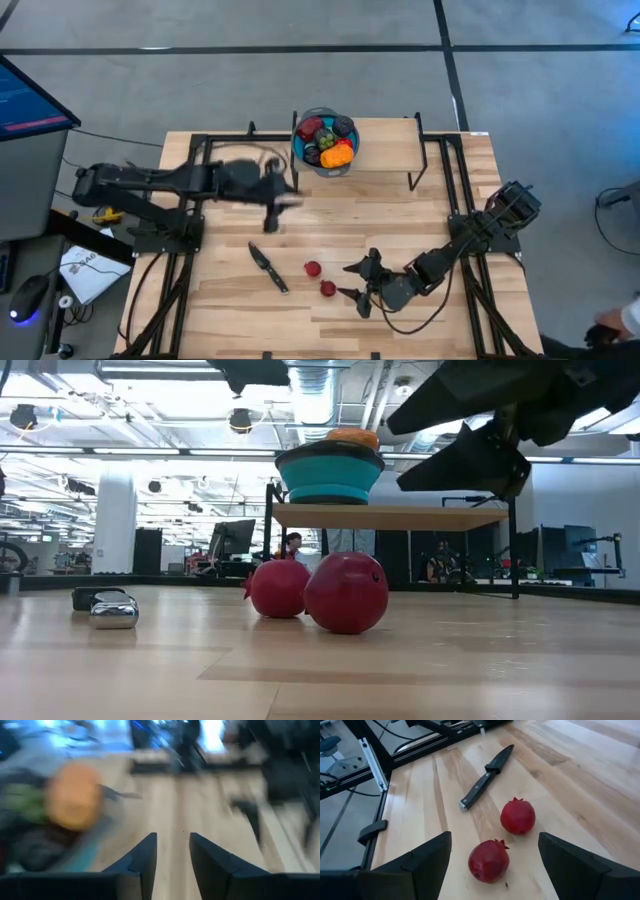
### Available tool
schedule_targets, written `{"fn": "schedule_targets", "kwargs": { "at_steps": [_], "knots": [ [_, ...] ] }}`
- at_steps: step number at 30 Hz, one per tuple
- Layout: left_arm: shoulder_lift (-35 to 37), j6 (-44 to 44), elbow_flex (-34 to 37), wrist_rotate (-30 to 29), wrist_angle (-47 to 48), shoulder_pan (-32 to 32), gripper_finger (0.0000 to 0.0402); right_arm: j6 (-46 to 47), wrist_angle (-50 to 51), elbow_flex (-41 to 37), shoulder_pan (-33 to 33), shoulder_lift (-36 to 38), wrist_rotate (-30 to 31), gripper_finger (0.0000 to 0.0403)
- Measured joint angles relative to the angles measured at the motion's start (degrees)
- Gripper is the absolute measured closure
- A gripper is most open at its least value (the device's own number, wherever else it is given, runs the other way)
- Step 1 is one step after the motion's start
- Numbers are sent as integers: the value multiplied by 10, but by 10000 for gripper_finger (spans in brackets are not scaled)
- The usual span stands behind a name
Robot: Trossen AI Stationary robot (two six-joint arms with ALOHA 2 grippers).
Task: Pick & Place Fruit
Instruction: Put the top red pomegranate into the blue strainer bowl on the shelf
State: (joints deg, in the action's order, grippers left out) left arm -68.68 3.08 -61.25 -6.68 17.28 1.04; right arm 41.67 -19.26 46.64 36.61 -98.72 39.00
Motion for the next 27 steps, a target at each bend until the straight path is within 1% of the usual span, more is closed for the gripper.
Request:
{"fn": "schedule_targets", "kwargs": {
  "at_steps": [2,4,7,10,13,16,19,21,24,27],
  "knots": [
    [-1,57,7,15,30,-23,279,7,6,0,6,0,0,111],
    [-6,97,28,22,23,-54,259,11,12,0,12,0,0,111],
    [-13,110,80,26,6,-101,214,19,11,0,21,0,4,111],
    [-27,71,146,27,-59,-137,158,26,10,0,29,0,24,111],
    [-61,11,208,25,-183,-164,108,34,10,0,35,0,41,111],
    [-118,-19,255,1,-300,-186,77,34,8,0,36,0,44,111],
    [-179,-20,270,-53,-386,-201,63,36,7,0,36,0,44,111],
    [-218,-21,271,-81,-420,-203,60,36,3,0,34,0,44,111],
    [-274,-21,271,-84,-485,-199,63,39,3,0,34,0,44,111],
    [-321,-21,271,-75,-539,-194,68,47,3,0,34,0,44,111]
  ]
}}
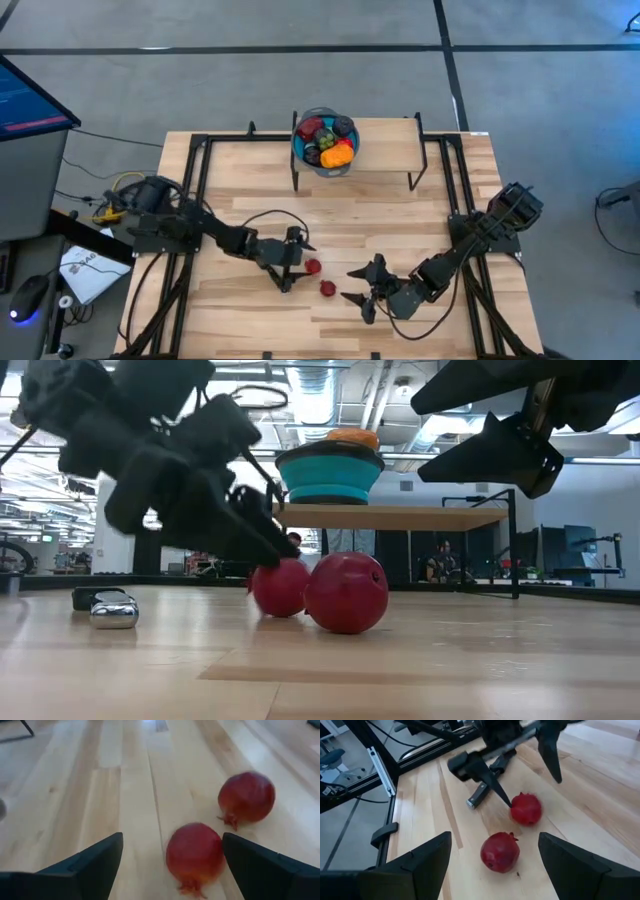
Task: Pick & Place Fruit
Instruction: Put the top red pomegranate into the blue strainer bowl on the shelf
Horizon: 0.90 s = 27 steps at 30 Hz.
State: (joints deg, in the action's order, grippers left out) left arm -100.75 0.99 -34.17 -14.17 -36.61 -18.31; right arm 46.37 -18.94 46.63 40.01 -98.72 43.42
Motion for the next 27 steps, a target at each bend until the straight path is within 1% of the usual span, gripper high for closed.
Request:
{"fn": "schedule_targets", "kwargs": {
  "at_steps": [2,6,14,16,21,24,27],
  "knots": [
    [-22,0,0,7,-20,2,72,7,0,0,0,0,0,111],
    [-50,0,0,10,-23,3,79,9,0,0,0,0,0,111],
    [-47,-11,0,10,-27,4,105,17,0,0,0,0,2,111],
    [-47,-25,0,11,-22,4,116,17,0,0,0,0,2,110],
    [-47,-61,0,49,-8,4,156,28,0,0,0,0,2,110],
    [-31,-81,0,74,19,4,184,28,1,0,0,0,2,111],
    [2,-93,1,81,68,-1,203,28,0,0,0,0,2,110]
  ]
}}
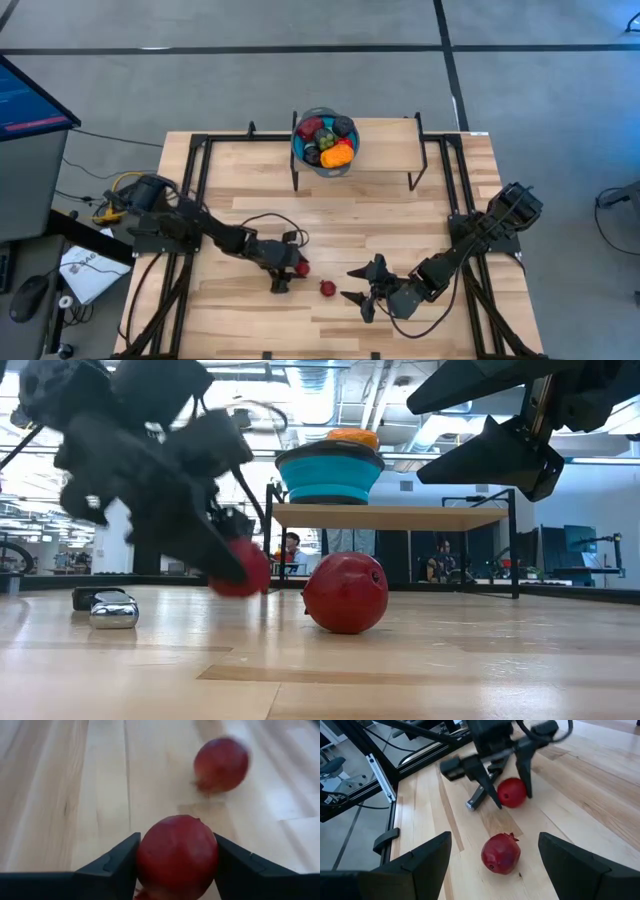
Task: Pick & Place Fruit
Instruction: Put the top red pomegranate into the blue strainer bowl on the shelf
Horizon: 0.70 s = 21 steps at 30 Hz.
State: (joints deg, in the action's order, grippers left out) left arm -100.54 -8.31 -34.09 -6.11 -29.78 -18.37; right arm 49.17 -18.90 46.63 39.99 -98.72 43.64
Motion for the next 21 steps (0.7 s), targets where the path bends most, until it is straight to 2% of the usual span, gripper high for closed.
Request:
{"fn": "schedule_targets", "kwargs": {
  "at_steps": [5,11,16,21],
  "knots": [
    [88,0,0,1,55,-5,194,-1,1,0,0,0,0,111],
    [194,11,-1,-17,74,-4,191,-10,2,0,-9,0,4,110],
    [267,66,-28,-85,82,-3,199,-16,4,0,-17,0,4,110],
    [318,132,-122,-161,136,44,191,-16,4,0,-25,0,4,110]
  ]
}}
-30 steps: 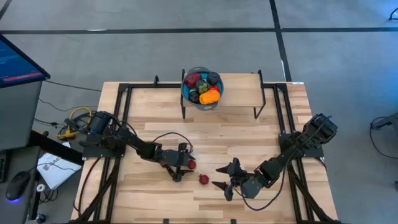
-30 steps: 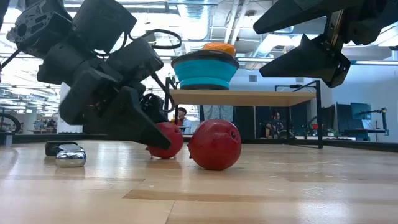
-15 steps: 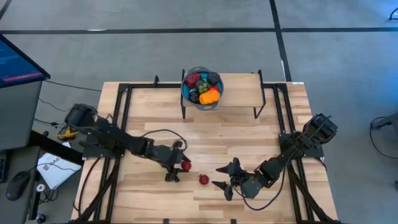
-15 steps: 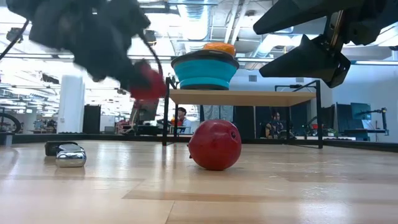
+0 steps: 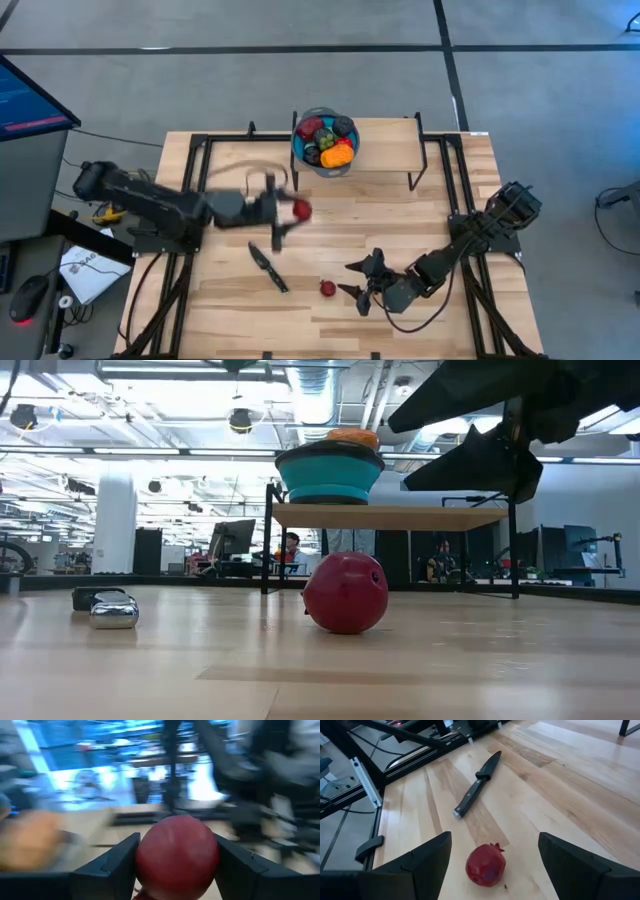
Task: Pick & Place Fruit
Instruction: Put the top red pomegranate into the blue strainer bowl on the shelf
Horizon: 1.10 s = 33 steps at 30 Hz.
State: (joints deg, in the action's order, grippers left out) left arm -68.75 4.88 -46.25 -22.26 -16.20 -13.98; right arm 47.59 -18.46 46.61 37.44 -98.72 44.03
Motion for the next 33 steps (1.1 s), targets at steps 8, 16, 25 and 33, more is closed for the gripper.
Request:
{"fn": "schedule_targets", "kwargs": {
  "at_steps": [8,16,25,33],
  "knots": [
    [9,26,-101,-13,119,194,189,0,-4,0,-10,0,0,110],
    [-24,-47,-102,129,118,343,189,0,-5,0,-9,0,0,110],
    [-79,-52,-101,146,118,369,149,0,-4,0,-8,0,0,110],
    [-91,-52,-101,146,112,378,94,0,-4,0,-8,0,0,110]
  ]
}}
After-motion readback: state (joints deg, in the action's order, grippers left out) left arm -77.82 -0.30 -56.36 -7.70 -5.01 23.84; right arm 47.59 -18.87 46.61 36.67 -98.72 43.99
